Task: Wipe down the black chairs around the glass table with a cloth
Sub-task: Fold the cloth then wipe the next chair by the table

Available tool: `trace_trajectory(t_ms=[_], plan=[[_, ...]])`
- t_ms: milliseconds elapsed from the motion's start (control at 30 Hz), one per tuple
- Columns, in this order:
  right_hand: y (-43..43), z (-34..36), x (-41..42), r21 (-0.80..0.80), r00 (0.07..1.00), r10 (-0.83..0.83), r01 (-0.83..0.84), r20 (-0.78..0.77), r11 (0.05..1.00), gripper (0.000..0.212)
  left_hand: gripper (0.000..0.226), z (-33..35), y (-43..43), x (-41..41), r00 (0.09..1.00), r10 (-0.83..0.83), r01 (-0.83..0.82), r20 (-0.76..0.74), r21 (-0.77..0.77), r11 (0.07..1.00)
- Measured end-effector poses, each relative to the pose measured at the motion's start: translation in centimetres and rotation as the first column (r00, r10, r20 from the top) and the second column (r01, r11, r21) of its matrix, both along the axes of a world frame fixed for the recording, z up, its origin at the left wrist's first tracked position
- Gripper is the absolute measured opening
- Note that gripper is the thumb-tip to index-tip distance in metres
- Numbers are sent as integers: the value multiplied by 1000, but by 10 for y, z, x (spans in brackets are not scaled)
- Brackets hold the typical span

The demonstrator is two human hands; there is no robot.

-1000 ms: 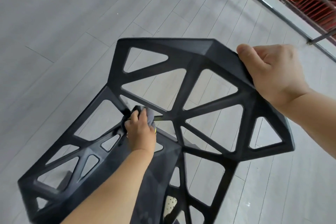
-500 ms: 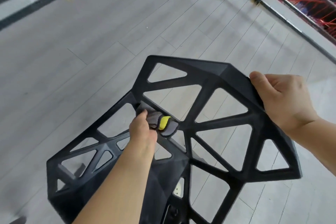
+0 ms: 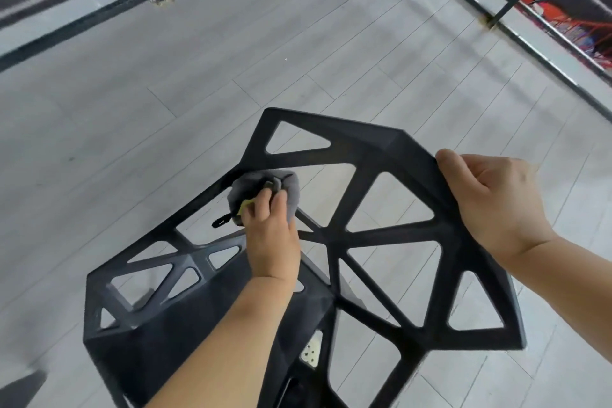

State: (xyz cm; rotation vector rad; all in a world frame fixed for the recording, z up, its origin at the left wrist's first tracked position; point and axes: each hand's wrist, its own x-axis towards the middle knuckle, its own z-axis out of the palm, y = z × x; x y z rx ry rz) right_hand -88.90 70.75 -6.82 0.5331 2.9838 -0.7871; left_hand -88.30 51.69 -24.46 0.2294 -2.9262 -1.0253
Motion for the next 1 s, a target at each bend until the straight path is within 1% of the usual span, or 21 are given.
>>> trace_trajectory(t_ms=[33,67,167,200,233,267,300,333,367,400,433,467,500,533,567,633,700,833,933,1000], plan=[[1,0,0,5,1000,5,-5,-1,1000,50,50,-6,1,1,998,-65,64,-10,-82,995],[1,-1,0,6,1000,6,-6,-3,1000,50,53,-8,3,2,995,-103,101,-11,-125,987],[1,0,-1,8,1000,19,-19,-7,1000,52,47,-4,8,9,979,-204,204,12,-148,968],[2,0,0,8,1000,25,-25,-15,1000,52,43,-2,10,13,967,-250,253,36,-133,958],[2,1,0,11,999,27,-27,-18,1000,53,38,1,12,18,958,-280,285,69,-75,956],[2,2,0,21,999,33,-33,-14,999,53,34,4,15,22,961,-258,257,103,27,966],[2,2,-1,40,999,43,-42,-6,998,53,31,8,17,26,974,-187,167,131,144,975],[2,2,-1,57,999,50,-50,4,997,53,29,16,18,29,985,-77,36,156,253,967],[2,3,-1,70,998,55,-55,11,996,53,30,25,19,29,986,65,-116,156,347,931],[2,3,-1,81,998,60,-61,17,995,53,31,36,20,27,966,222,-257,130,424,869],[2,3,-1,92,998,65,-67,20,994,53,33,47,21,22,925,369,-364,90,486,794],[2,2,-1,101,997,72,-74,18,992,53,34,56,21,14,875,483,-425,41,545,723],[3,2,-1,107,997,79,-80,11,991,53,34,63,22,4,829,559,-446,-13,587,676],[3,1,-1,108,996,85,-85,5,990,53,33,68,23,-8,800,598,-448,-53,610,654],[3,1,-1,107,996,90,-90,2,990,53,32,72,24,-20,792,607,-442,-66,624,645],[4,0,-2,106,995,95,-95,1,990,53,28,75,30,-39,801,597,-445,-43,625,641],[4,-1,-2,113,995,98,-98,0,989,53,20,76,37,-41,813,582,-445,-32,609,656],[7,-5,-2,125,993,116,-116,1,985,56,14,90,57,-21,893,447,-313,-55,637,704],[8,-5,-1,140,993,120,-119,6,983,56,15,99,64,-14,924,377,-246,-66,652,717],[7,-5,-1,134,993,122,-122,12,983,57,10,102,63,-10,944,310,-171,-108,645,745]])
